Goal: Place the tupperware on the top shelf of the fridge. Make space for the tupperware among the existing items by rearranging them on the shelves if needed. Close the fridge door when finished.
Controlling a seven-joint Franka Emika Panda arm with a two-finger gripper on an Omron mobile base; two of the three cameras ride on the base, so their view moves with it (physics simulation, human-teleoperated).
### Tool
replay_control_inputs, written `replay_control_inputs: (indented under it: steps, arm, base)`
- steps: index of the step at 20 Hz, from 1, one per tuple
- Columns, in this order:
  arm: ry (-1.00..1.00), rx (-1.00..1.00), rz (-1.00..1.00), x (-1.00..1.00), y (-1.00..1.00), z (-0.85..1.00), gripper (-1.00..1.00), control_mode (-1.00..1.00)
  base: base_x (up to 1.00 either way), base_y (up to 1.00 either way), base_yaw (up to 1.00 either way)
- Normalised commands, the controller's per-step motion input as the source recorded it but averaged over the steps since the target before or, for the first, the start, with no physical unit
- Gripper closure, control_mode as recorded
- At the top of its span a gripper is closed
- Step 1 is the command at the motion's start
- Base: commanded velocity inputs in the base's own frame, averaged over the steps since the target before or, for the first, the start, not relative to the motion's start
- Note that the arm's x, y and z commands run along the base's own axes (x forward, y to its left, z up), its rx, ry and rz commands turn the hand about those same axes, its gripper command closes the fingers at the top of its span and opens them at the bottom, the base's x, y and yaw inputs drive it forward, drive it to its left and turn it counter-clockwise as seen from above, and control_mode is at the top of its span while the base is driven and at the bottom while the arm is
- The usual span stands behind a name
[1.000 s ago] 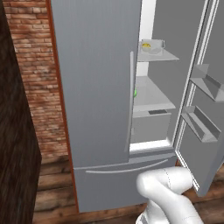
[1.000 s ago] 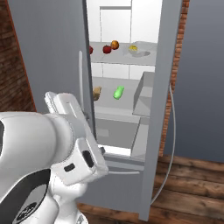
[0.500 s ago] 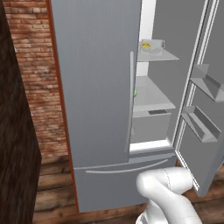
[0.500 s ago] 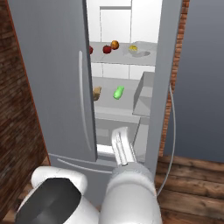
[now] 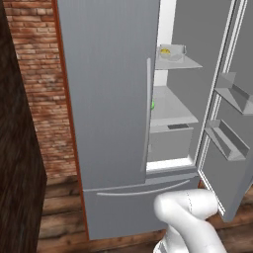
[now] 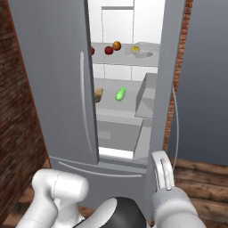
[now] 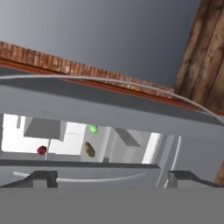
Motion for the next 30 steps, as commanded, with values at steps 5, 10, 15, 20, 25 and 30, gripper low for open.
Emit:
replay_control_inputs:
  steps: [5, 10, 15, 20, 25, 30]
  arm:
    - [0.0, 0.14, 0.03, 0.55, -0.41, -0.26, -1.0, -1.0]
    - [0.03, 0.14, 0.01, 0.55, -0.41, -0.15, -1.0, -1.0]
    - [0.14, 0.12, 0.0, 0.6, -0.4, -0.09, -1.0, -1.0]
    - [0.11, 0.09, 0.02, 0.5, -0.37, -0.26, -1.0, -1.0]
    - [0.04, 0.08, 0.07, 0.21, -0.4, -0.44, -1.0, -1.0]
    - [0.0, 0.06, 0.11, 0.06, -0.3, -0.48, -1.0, -1.0]
  base:
    - [0.0, 0.0, 0.0]
    - [0.0, 0.0, 0.0]
    - [0.0, 0.0, 0.0]
    - [0.0, 0.0, 0.0]
    - [0.0, 0.0, 0.0]
    - [0.0, 0.0, 0.0]
